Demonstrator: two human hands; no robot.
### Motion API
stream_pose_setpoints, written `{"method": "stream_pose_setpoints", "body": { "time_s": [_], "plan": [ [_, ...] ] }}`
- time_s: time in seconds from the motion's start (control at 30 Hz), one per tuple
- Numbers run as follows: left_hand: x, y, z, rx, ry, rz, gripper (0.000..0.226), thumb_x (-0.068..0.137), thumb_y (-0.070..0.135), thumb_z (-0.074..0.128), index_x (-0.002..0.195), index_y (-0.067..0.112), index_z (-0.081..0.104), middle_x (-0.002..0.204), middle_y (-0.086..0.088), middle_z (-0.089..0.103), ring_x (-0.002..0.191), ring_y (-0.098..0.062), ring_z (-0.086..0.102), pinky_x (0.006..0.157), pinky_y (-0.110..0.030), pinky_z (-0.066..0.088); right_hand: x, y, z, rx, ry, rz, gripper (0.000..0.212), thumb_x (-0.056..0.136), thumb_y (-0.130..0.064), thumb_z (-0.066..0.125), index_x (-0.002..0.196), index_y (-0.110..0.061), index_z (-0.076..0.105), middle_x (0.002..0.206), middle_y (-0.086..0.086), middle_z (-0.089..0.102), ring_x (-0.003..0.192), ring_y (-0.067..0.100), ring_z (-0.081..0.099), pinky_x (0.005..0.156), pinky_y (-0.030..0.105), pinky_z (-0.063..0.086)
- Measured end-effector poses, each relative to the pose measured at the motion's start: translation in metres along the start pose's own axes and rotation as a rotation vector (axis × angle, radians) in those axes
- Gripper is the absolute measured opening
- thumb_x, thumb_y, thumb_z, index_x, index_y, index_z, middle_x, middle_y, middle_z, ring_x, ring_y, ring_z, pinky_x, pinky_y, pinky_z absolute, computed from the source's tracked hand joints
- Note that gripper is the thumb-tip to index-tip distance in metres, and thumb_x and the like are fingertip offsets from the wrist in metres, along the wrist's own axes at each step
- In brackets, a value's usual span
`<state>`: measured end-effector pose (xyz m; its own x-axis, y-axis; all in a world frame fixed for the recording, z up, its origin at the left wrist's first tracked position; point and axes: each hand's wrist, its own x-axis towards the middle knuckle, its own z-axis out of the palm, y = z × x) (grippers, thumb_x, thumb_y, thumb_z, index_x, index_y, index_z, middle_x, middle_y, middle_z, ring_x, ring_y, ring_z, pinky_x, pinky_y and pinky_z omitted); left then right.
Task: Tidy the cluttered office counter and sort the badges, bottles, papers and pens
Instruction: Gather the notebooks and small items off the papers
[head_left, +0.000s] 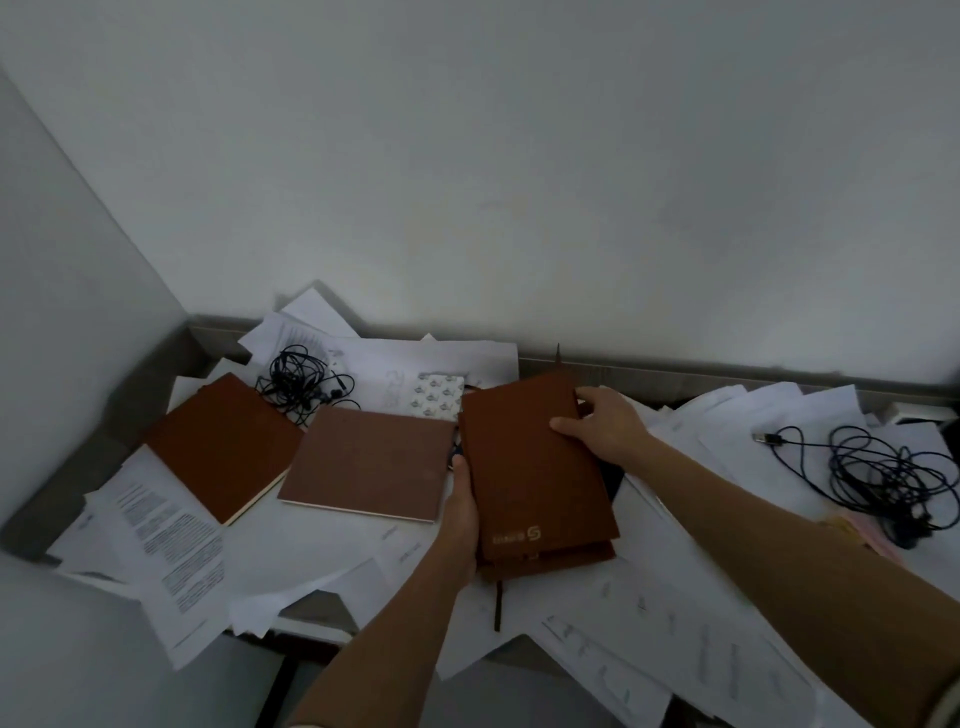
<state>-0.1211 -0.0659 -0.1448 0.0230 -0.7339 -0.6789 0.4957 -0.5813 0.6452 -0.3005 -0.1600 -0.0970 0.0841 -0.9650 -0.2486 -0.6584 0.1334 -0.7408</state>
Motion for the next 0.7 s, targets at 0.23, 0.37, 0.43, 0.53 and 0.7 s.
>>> {"method": "stream_pose_setpoints", "body": {
  "time_s": [0.23, 0.37, 0.43, 0.53, 0.7],
  "plan": [
    [0.002, 0.0, -0.005, 0.077, -0.048, 0.027, 0.043, 0.085, 0.056, 0.059, 0.112, 0.023, 0.063, 0.104, -0.013, 0.073, 0.096, -0.033, 0.07, 0.092, -0.055, 0.051, -0.006, 0.018, 0.026, -0.201, -0.026, 0.001, 0.077, 0.086, -0.06, 0.058, 0.147, -0.019, 0.035, 0.138, 0.011, 0.051, 0.119, 0.028, 0.055, 0.098, 0.042, 0.047],
    [-0.007, -0.003, -0.004, 0.092, -0.077, 0.081, 0.042, 0.084, 0.043, 0.068, 0.118, 0.019, 0.06, 0.104, -0.013, 0.073, 0.095, -0.032, 0.071, 0.09, -0.053, 0.054, -0.016, 0.016, 0.02, -0.032, -0.052, 0.08, 0.076, 0.083, -0.059, 0.063, 0.138, -0.01, 0.044, 0.133, 0.009, 0.056, 0.111, 0.025, 0.059, 0.09, 0.036, 0.051],
    [-0.018, 0.005, 0.0, 0.099, -0.136, 0.153, 0.034, 0.086, 0.037, 0.067, 0.116, 0.022, 0.06, 0.105, -0.012, 0.073, 0.096, -0.031, 0.07, 0.091, -0.052, 0.053, -0.022, 0.008, 0.006, 0.248, -0.084, 0.139, 0.083, 0.076, -0.057, 0.073, 0.139, -0.012, 0.043, 0.13, 0.007, 0.058, 0.106, 0.023, 0.061, 0.082, 0.033, 0.052],
    [-0.035, 0.032, 0.007, 0.165, -0.241, 0.271, 0.041, 0.086, 0.033, 0.068, 0.123, 0.021, 0.057, 0.112, -0.009, 0.071, 0.102, -0.029, 0.069, 0.091, -0.049, 0.054, -0.028, -0.004, -0.023, 0.565, -0.234, 0.13, 0.085, 0.064, -0.054, 0.083, 0.136, -0.022, 0.049, 0.124, 0.003, 0.065, 0.105, 0.021, 0.067, 0.09, 0.042, 0.054],
    [-0.05, 0.071, 0.012, 0.44, -0.326, 0.5, 0.054, 0.077, 0.022, 0.074, 0.127, 0.022, 0.054, 0.119, -0.001, 0.067, 0.108, -0.018, 0.066, 0.087, -0.033, 0.055, -0.039, -0.028, -0.06, 0.714, -0.316, -0.19, 0.055, 0.077, -0.011, 0.076, 0.128, -0.02, 0.056, 0.121, 0.002, 0.067, 0.109, 0.019, 0.066, 0.089, 0.034, 0.054]
  ]
}}
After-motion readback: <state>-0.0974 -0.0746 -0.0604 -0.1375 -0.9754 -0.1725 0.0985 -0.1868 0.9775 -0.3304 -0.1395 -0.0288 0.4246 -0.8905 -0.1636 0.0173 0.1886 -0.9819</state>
